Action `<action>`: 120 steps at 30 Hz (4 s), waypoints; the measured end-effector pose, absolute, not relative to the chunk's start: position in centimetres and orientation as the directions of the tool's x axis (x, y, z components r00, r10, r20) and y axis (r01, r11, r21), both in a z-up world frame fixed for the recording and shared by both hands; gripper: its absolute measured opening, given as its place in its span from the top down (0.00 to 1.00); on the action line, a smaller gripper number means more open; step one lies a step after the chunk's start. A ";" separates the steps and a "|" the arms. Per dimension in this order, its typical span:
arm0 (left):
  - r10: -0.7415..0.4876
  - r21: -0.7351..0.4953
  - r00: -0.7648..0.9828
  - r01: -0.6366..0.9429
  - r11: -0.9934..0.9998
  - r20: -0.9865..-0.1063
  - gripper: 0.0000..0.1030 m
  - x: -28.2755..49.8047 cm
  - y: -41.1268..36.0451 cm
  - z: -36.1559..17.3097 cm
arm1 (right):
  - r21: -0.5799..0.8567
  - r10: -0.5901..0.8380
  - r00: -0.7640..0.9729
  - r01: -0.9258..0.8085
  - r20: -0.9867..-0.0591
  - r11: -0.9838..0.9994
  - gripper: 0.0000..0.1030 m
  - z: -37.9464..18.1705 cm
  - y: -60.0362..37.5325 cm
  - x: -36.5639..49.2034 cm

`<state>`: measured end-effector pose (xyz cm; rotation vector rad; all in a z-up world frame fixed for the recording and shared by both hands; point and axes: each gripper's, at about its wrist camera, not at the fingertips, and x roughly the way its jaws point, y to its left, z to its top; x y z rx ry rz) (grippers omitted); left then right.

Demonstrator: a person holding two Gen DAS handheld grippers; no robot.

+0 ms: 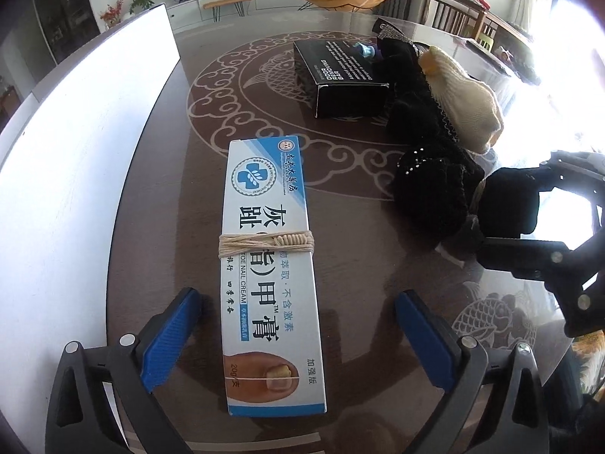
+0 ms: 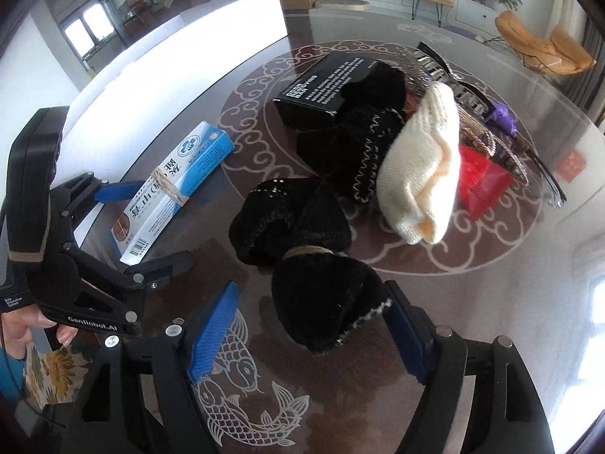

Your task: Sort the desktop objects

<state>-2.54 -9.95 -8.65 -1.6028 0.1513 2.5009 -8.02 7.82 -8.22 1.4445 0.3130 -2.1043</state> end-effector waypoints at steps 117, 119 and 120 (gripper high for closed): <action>0.053 0.004 -0.582 -0.095 -0.995 -0.812 0.00 -13.1 0.2 -10.0 | -0.014 -0.142 -0.562 0.264 -0.815 -0.965 0.00 -7.8 17.4 -11.7; 0.053 0.004 -0.581 -0.095 -0.995 -0.812 0.00 -13.1 0.2 -10.0 | -0.014 -0.142 -0.562 0.264 -0.815 -0.965 0.00 -7.8 17.4 -11.7; 0.053 0.004 -0.581 -0.095 -0.995 -0.812 0.00 -13.1 0.2 -10.0 | -0.014 -0.142 -0.562 0.264 -0.815 -0.965 0.00 -7.8 17.4 -11.6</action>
